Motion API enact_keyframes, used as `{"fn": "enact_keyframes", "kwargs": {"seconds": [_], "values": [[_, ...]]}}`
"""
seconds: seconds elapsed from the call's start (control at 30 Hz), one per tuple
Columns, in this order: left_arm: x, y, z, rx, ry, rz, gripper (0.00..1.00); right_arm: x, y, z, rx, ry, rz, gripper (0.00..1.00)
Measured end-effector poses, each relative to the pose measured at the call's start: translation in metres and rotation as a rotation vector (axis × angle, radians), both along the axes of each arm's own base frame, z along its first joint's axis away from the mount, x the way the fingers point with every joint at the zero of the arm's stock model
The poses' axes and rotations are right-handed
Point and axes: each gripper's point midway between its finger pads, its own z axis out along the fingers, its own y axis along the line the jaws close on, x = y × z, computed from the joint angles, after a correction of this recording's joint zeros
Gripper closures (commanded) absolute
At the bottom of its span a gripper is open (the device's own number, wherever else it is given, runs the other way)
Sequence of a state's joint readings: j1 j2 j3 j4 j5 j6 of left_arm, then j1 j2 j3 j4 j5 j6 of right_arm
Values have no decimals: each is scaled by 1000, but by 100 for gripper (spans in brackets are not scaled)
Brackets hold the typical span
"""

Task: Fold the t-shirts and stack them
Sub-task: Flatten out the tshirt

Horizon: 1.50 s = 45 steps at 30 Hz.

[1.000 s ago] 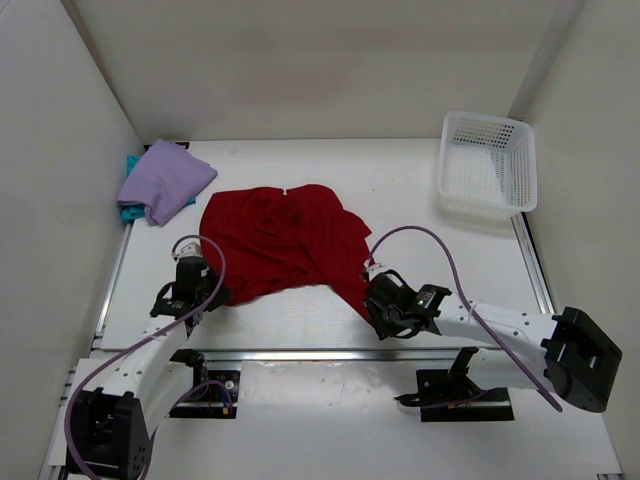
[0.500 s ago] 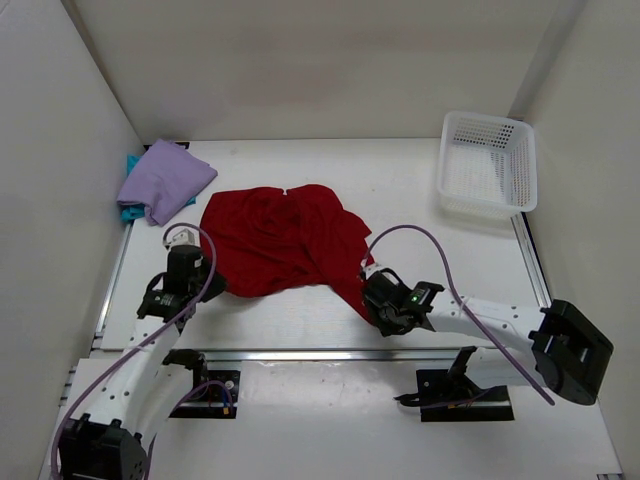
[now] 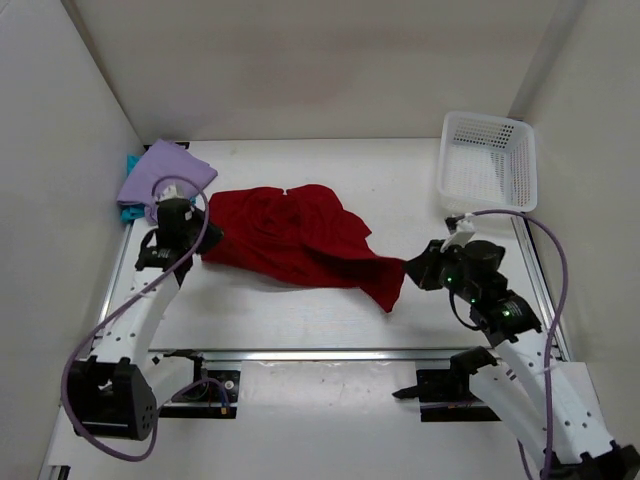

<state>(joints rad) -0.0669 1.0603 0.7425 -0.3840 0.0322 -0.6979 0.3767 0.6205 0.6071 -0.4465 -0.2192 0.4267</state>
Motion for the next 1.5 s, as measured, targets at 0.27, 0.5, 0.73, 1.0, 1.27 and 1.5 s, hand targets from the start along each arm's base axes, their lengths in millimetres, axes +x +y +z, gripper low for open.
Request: {"fn": "enact_keyframes", "kwargs": {"seconds": [0.27,0.5,0.73,1.0,1.27,1.5], "values": [[-23,15,53,91,-235,52,100,-11,0,15,145,-27,39,100],[-93,22,-99,57,161,100,36,-42,23,-9,114,58,133,100],[-94,34,-90,56,181,184,1,-49,29,-12,94,57,145,100],[-103,26,-106,4,191,188,65,-41,23,-27,88,97,118,100],[-120,32,-124,25,264,222,43,-42,27,-27,89,97,146,100],[-109,41,-101,76,222,246,42,-47,34,-32,89,99,184,100]]}}
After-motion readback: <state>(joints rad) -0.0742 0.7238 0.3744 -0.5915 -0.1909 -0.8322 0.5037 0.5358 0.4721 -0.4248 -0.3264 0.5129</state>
